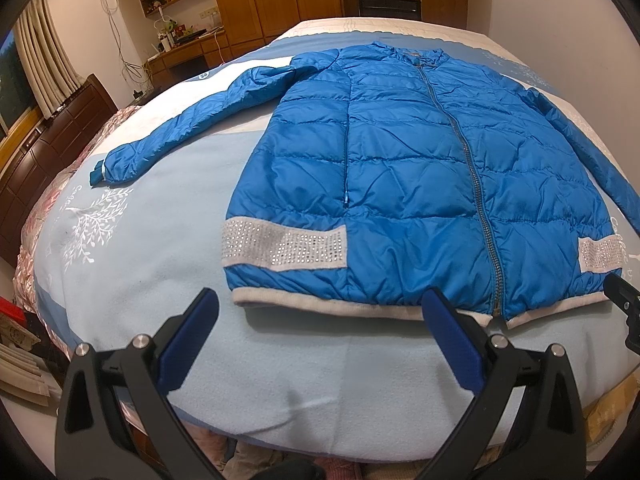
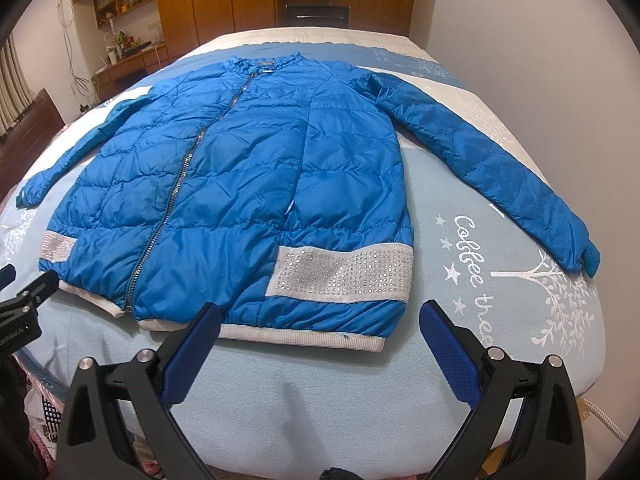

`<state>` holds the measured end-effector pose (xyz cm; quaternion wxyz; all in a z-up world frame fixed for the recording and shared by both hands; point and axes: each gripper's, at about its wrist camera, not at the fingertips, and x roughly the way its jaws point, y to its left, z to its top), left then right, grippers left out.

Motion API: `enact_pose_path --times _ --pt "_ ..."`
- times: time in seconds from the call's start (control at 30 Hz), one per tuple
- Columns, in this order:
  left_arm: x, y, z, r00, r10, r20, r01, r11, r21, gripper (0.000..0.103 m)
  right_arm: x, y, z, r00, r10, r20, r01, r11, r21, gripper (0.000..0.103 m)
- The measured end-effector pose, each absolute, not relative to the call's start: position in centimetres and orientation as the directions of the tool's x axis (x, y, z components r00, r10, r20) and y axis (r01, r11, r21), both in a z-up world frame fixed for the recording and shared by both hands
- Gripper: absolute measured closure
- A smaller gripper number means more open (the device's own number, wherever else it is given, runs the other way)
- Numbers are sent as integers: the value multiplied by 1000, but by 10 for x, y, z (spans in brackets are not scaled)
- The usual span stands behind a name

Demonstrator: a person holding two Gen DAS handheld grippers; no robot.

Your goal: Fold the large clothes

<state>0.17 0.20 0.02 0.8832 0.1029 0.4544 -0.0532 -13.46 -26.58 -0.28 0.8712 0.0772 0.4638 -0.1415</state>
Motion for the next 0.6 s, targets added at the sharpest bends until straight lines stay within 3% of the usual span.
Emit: enact_pose_path --times 0.33,0.6 --pt "13 -8 5 592 -15 -806 232 961 153 3 -140 -299 9 559 -191 -807 345 938 17 4" --pt "63 -54 6 525 -106 -845 397 908 132 3 -153 -432 5 489 -177 -854 536 834 135 4"
